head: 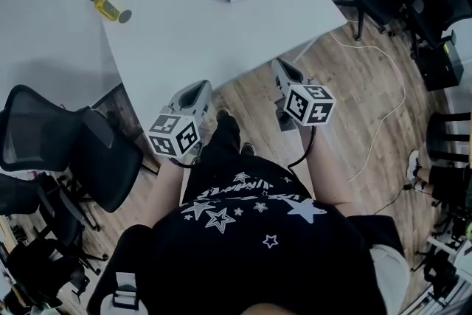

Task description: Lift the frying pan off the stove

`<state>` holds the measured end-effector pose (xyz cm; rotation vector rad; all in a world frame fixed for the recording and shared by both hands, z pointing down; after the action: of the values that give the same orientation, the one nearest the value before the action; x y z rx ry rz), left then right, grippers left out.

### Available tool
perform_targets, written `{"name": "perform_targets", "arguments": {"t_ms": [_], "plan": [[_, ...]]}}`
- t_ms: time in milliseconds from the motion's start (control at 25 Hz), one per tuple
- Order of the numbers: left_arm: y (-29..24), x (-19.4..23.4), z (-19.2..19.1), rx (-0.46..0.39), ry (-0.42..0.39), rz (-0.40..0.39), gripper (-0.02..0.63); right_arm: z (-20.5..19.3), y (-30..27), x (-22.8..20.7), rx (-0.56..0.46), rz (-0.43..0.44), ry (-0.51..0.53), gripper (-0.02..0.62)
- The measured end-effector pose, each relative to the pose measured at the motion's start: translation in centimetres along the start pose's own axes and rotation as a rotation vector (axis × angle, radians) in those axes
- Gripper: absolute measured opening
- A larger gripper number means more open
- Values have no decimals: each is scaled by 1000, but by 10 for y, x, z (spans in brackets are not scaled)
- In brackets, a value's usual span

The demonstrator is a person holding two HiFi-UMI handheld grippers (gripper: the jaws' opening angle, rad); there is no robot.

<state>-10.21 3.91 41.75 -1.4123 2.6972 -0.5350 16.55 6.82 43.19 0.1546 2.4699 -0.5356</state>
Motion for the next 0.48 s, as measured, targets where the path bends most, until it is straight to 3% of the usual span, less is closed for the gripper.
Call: {"name": "perform_targets", "arguments": {"t_ms": [200,480], "plan": [[-37,39,-2,9,26,-21,8,15,-37,-11,9,-27,-23,8],[-106,94,30,-18,20,-63,8,65,-103,-28,3,-66,-50,8]]}}
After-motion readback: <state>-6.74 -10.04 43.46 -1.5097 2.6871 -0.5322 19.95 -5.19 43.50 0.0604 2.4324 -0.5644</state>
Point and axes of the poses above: the fingertips, and each gripper's own axes: y backward along the fingers, x to its left, z out of its top, the point moved 8 cm from there along y, backward along the fingers, and after that the axes turned 15 degrees about -y, right-handed, at the moved point
